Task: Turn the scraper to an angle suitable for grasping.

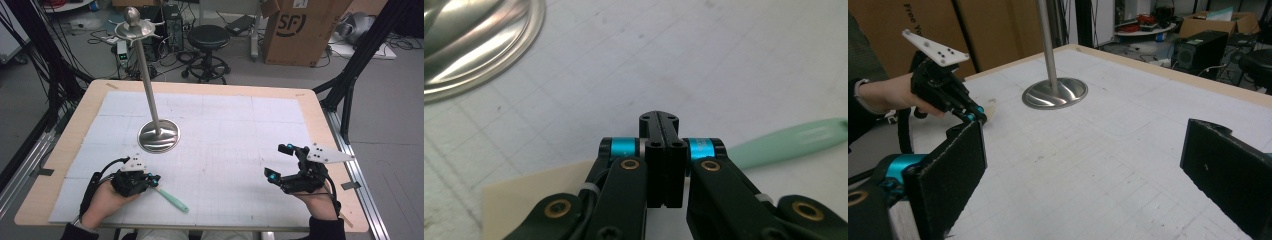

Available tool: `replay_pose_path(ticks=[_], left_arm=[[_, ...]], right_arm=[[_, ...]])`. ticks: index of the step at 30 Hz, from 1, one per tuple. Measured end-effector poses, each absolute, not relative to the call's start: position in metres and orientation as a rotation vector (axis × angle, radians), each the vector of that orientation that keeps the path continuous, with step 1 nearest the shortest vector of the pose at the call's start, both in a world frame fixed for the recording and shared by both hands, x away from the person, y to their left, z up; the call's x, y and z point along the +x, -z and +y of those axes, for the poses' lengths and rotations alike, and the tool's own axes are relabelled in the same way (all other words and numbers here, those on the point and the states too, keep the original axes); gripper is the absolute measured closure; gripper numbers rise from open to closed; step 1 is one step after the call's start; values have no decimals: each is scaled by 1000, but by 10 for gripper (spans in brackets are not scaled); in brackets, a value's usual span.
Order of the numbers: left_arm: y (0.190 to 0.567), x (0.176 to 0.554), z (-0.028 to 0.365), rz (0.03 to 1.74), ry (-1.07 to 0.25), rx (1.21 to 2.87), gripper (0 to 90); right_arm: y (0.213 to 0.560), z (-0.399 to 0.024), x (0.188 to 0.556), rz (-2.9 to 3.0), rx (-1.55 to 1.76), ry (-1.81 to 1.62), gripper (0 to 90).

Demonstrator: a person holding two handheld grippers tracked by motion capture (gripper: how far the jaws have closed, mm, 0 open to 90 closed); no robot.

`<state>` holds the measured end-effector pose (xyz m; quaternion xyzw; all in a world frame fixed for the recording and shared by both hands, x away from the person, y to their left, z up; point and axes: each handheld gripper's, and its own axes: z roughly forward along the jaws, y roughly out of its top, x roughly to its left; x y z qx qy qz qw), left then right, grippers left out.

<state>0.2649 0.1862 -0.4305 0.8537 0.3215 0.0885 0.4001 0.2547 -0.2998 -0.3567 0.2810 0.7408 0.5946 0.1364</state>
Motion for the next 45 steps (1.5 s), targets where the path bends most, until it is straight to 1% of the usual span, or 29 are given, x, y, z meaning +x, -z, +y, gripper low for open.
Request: replay_pose_path(ticks=[2, 3, 4, 5, 7, 12, 14, 18, 20, 33, 40, 45], left_arm=[[425, 254, 183, 754, -220, 2161, 900], [425, 254, 183, 754, -220, 2161, 900], [424, 246, 181, 712, -209, 2169, 900], [424, 246, 181, 712, -209, 2169, 900], [429, 235, 177, 664, -172, 2205, 900], [437, 234, 169, 595, -156, 2265, 900], [440, 236, 165, 590, -153, 2259, 900], [441, 247, 156, 612, -170, 2238, 900], [442, 259, 152, 660, -172, 2213, 900], [446, 297, 145, 788, -240, 2141, 900], [449, 306, 148, 821, -263, 2092, 900], [447, 305, 150, 804, -298, 2094, 900]], right_arm=[[356, -301, 255, 2147, 817, -1723, 37], [356, -301, 255, 2147, 817, -1723, 37], [356, -301, 255, 2142, 814, -1722, 37], [356, -302, 255, 2142, 820, -1726, 36], [356, -303, 255, 2135, 817, -1726, 37], [356, -300, 255, 2139, 813, -1726, 36], [356, -299, 255, 2146, 814, -1725, 36], [359, -296, 256, 2162, 812, -1711, 37], [360, -296, 256, 2164, 823, -1707, 37], [360, -298, 255, 2160, 827, -1705, 37], [363, -298, 257, 2164, 831, -1700, 37], [361, -295, 256, 2171, 822, -1706, 37]])
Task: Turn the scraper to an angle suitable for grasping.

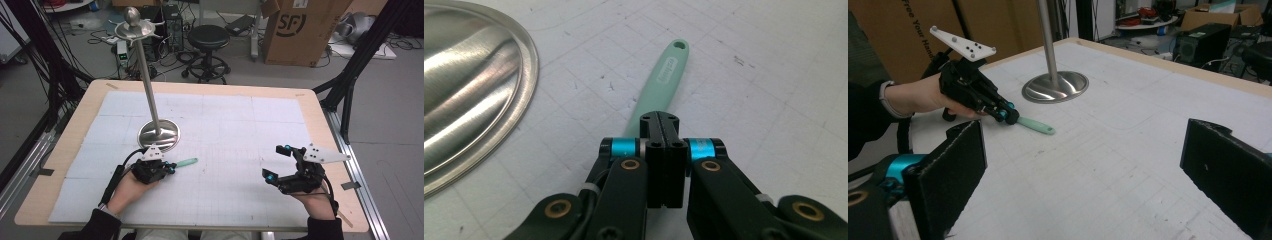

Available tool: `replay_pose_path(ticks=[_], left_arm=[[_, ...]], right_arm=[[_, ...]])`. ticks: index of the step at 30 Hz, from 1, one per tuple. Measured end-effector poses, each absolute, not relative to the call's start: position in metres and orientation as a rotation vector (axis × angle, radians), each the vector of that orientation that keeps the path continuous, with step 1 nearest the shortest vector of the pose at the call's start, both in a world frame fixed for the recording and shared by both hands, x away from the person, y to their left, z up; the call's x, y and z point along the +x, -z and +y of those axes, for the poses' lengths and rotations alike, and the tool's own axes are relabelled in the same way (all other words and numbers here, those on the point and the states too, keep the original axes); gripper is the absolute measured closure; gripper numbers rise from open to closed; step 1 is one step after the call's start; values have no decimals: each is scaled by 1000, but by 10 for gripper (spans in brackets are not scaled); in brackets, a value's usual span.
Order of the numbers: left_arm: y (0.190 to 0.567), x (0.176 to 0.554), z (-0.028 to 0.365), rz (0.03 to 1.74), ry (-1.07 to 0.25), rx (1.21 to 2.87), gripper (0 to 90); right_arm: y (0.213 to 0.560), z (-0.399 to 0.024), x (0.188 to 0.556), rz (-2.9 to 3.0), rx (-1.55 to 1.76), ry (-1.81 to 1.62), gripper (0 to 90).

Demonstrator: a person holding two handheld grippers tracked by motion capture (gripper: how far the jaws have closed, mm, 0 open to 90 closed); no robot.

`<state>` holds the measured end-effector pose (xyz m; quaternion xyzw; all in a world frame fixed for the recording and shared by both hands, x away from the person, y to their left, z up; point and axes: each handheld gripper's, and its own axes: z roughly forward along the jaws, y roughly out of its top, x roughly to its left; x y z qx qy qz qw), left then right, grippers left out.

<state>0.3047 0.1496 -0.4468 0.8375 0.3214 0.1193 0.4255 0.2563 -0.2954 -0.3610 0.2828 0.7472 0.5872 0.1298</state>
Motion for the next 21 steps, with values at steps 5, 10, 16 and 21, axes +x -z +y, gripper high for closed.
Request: replay_pose_path(ticks=[5, 10, 16, 21], left_arm=[[423, 304, 170, 770, -280, 2043, 899], [404, 305, 196, 747, -268, 1970, 887], [395, 307, 202, 649, -244, 1964, 639], [385, 309, 198, 422, -208, 2013, 469]], right_arm=[[360, -297, 257, 2165, 814, -1712, 37], [362, -301, 258, 2159, 837, -1714, 37], [359, -301, 258, 2154, 830, -1718, 37], [358, -300, 259, 2152, 824, -1723, 37]])
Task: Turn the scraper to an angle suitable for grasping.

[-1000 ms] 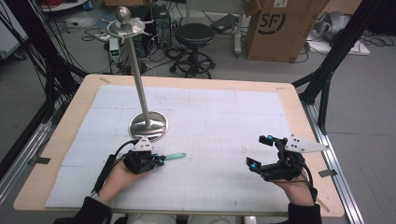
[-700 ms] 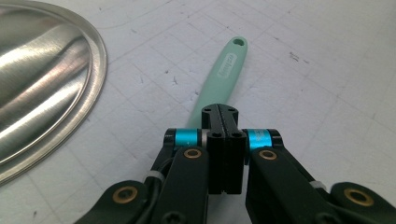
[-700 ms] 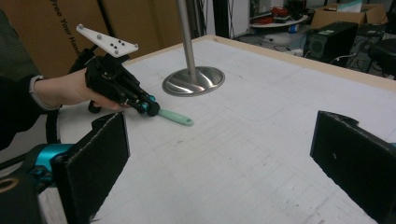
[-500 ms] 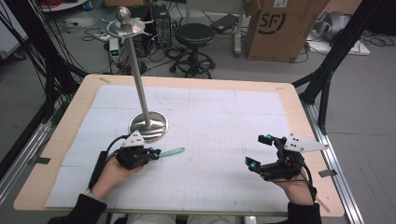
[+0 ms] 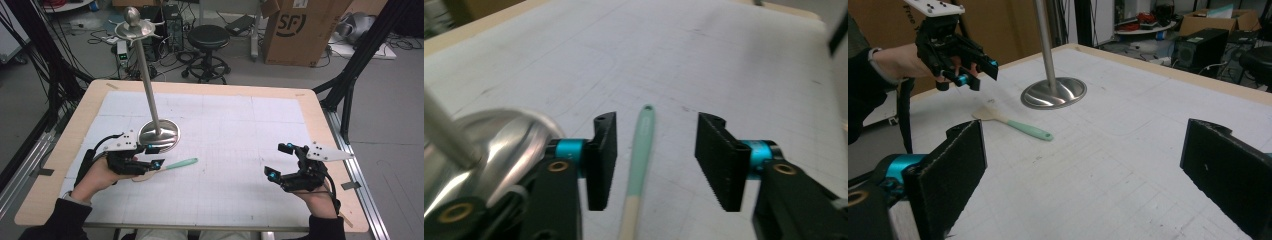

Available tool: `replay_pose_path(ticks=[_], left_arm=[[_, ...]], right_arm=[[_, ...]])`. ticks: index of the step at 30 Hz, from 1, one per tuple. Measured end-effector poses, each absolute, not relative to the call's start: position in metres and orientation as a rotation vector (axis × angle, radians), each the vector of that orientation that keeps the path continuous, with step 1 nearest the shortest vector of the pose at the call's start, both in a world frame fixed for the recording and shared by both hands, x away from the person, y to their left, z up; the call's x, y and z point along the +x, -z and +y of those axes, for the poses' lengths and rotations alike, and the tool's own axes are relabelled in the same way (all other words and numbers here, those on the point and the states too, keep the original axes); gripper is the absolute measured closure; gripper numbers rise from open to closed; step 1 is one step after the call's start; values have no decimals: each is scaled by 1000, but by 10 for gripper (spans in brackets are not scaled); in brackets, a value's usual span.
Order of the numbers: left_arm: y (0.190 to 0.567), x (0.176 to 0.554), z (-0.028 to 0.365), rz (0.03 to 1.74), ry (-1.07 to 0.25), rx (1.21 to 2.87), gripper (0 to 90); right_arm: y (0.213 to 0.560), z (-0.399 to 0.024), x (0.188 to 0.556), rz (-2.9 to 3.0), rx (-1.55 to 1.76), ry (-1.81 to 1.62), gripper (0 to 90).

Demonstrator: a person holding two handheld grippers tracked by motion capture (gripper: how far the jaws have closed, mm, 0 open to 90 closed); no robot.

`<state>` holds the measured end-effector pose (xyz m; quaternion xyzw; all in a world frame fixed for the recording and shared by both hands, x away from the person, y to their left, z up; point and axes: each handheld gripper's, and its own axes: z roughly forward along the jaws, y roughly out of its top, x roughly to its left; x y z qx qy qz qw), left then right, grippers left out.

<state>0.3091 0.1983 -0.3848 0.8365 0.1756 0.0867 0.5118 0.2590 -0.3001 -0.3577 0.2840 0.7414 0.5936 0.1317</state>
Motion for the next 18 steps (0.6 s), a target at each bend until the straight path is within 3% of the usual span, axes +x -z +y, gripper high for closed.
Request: replay_pose_path(ticks=[8, 18], left_arm=[[376, 322, 199, 385, -116, 2055, 236], [381, 336, 186, 354, -118, 2256, 244]], right_arm=[[358, -297, 262, 2167, 810, -1728, 37], [358, -295, 265, 2170, 815, -1730, 37]])
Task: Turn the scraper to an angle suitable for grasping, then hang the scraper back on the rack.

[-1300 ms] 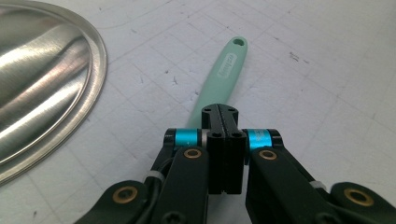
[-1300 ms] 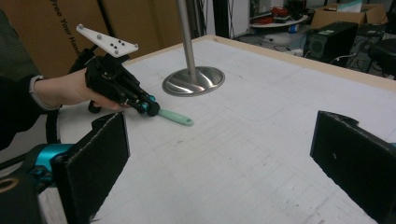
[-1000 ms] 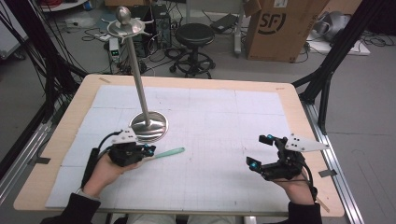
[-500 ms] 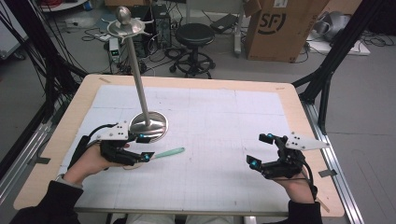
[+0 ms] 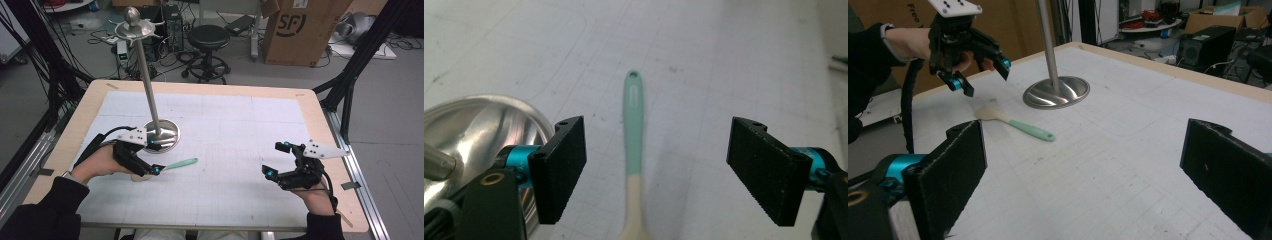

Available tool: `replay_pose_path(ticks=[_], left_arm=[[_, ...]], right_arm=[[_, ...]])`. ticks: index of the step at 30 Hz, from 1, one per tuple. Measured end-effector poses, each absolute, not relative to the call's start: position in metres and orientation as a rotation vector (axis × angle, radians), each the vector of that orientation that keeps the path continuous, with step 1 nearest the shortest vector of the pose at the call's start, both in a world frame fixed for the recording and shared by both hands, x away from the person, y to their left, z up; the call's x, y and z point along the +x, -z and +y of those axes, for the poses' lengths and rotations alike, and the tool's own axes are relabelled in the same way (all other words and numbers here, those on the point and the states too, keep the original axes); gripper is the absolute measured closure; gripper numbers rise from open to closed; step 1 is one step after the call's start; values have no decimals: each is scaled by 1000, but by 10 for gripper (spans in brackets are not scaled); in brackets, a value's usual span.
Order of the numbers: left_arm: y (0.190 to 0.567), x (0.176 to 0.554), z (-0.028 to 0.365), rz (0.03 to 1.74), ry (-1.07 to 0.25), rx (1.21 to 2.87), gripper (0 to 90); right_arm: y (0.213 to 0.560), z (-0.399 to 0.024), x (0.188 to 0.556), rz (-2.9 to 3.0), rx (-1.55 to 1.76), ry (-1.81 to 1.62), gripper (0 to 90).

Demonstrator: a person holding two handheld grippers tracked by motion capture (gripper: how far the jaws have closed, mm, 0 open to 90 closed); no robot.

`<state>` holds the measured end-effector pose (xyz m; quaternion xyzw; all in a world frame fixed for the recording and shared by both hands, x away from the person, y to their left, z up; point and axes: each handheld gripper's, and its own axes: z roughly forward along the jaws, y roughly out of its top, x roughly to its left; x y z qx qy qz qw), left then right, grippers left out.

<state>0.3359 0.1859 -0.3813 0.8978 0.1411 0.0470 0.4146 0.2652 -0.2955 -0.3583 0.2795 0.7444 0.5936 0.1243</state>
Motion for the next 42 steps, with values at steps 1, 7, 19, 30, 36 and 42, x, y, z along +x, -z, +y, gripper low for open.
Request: replay_pose_path(ticks=[1, 7, 19, 30, 36, 42], left_arm=[[383, 337, 184, 357, -113, 2265, 244], [391, 347, 172, 333, -56, 2339, 263], [405, 359, 158, 291, -10, 2502, 432], [414, 361, 153, 338, -34, 2638, 588], [411, 363, 147, 316, -61, 2743, 655], [408, 362, 135, 284, -78, 2833, 684]], right_arm=[[358, -295, 265, 2170, 815, -1730, 37], [357, -296, 266, 2175, 812, -1737, 37], [359, -298, 269, 2179, 834, -1737, 37], [357, -294, 270, 2182, 811, -1755, 37], [357, -294, 269, 2187, 807, -1747, 37], [357, -295, 268, 2186, 805, -1750, 37]])
